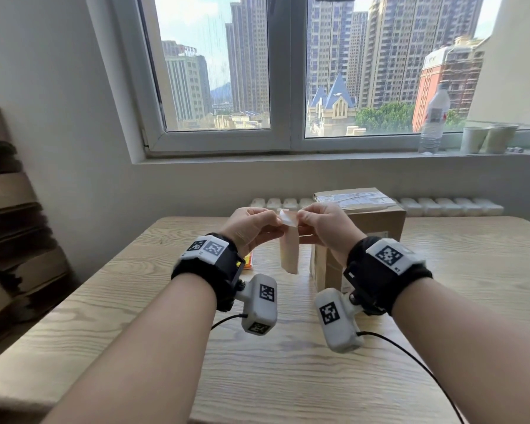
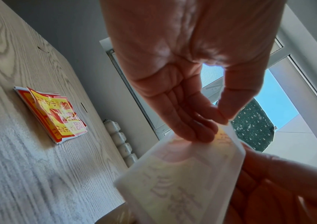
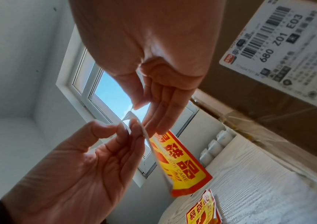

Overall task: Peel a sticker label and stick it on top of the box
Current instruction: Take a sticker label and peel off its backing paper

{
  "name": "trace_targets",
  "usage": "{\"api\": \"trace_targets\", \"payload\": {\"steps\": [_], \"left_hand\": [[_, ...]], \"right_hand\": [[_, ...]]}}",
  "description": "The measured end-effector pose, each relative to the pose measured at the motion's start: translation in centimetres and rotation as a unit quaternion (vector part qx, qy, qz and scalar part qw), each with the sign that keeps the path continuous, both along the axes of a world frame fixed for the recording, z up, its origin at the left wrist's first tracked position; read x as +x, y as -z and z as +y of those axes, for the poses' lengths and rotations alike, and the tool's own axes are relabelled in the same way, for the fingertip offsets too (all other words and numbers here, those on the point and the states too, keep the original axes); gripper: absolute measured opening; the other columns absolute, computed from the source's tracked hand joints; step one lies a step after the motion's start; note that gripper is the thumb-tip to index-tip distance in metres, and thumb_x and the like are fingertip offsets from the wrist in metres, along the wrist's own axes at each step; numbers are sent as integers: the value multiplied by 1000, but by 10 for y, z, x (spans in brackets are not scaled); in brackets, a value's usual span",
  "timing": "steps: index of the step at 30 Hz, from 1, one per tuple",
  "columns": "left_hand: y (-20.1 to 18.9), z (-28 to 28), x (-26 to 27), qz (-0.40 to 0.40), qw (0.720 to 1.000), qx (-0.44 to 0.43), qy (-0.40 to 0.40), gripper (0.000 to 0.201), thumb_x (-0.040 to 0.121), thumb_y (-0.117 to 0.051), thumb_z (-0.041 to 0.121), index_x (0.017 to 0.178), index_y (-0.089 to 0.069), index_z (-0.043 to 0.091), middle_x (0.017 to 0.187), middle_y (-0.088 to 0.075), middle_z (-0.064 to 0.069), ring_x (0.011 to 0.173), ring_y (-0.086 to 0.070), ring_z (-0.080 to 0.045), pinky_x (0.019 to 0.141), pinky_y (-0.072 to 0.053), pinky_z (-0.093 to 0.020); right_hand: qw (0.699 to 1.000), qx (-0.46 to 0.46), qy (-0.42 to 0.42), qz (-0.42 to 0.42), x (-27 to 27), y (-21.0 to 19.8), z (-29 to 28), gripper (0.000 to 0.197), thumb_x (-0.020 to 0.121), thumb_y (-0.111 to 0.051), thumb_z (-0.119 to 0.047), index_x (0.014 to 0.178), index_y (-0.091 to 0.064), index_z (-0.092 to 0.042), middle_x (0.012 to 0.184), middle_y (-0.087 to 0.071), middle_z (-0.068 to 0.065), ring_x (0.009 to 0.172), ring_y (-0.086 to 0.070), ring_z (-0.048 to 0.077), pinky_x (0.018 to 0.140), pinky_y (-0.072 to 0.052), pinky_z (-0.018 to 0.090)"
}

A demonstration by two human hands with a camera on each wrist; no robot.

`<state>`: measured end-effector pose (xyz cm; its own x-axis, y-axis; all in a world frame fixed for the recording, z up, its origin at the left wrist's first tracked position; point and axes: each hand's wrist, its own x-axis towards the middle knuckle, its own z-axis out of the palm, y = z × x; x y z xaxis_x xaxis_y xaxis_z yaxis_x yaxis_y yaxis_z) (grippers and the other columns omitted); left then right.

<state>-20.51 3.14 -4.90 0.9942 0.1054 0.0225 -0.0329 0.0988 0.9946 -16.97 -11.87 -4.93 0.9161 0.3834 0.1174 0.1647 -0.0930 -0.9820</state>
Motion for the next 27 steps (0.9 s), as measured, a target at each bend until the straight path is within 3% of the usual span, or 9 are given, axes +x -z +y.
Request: {"api": "trace_targets", "payload": {"steps": [6,9,13,17,19,22,24,27], "left_hand": [[1,2,1,9,999,-45,-13,13,84,-50,-8,79,-61,-4,81,-67,-17,60,-70,-16,66,-59,-21],[1,2,3,8,998,-62,-30,11,84,-51,-5,79,-61,-4,68,-70,-15,56,-71,-18,67,-59,-24],[2,1,5,26,999,-2,-32,22,84,-66,17,94,-66,-3,81,-69,-16,62,-71,-19,68,-61,-27],[5,1,3,39,999,5,-22,4,86,-63,2,87,-63,-2,85,-67,-18,53,-71,-12,64,-60,-23],[5,-1,4,35,999,5,-27,2,86,-62,1,85,-62,-2,85,-67,-18,52,-71,-11,63,-60,-22],[7,-3,6,25,999,17,-31,3,86,-63,1,86,-60,0,86,-68,-17,54,-71,-11,65,-60,-22],[8,-4,6,22,999,22,-20,5,85,-64,1,85,-59,1,85,-68,-17,56,-71,-12,65,-60,-23],[7,-6,5,21,999,32,4,8,86,-62,0,79,-59,3,84,-67,-18,60,-72,-15,68,-59,-25]], "right_hand": [[992,94,-17,80,-1,4,0,19,98,-42,-7,89,-58,-3,84,-66,15,72,-66,23,70,-59,31],[996,76,6,45,-1,6,4,15,98,-45,-8,90,-57,-4,81,-63,14,69,-65,22,65,-59,28],[994,-43,29,-93,-1,11,9,15,94,-52,-10,98,-60,2,93,-68,25,83,-69,35,79,-59,43],[998,10,40,-37,2,12,7,19,97,-46,-14,92,-60,-2,88,-66,17,77,-66,26,78,-59,39],[998,50,26,3,3,12,5,31,98,-45,-27,89,-61,-1,86,-65,16,76,-65,26,77,-57,38],[999,-7,14,-48,3,15,4,40,85,-64,-36,99,-66,2,99,-71,20,90,-71,31,82,-59,44],[996,-27,37,-74,3,17,3,32,76,-76,-29,94,-69,-3,98,-72,18,92,-71,31,81,-59,45],[996,3,77,-41,6,19,2,22,73,-79,-19,83,-70,-2,94,-74,17,92,-72,32,82,-59,44]]}}
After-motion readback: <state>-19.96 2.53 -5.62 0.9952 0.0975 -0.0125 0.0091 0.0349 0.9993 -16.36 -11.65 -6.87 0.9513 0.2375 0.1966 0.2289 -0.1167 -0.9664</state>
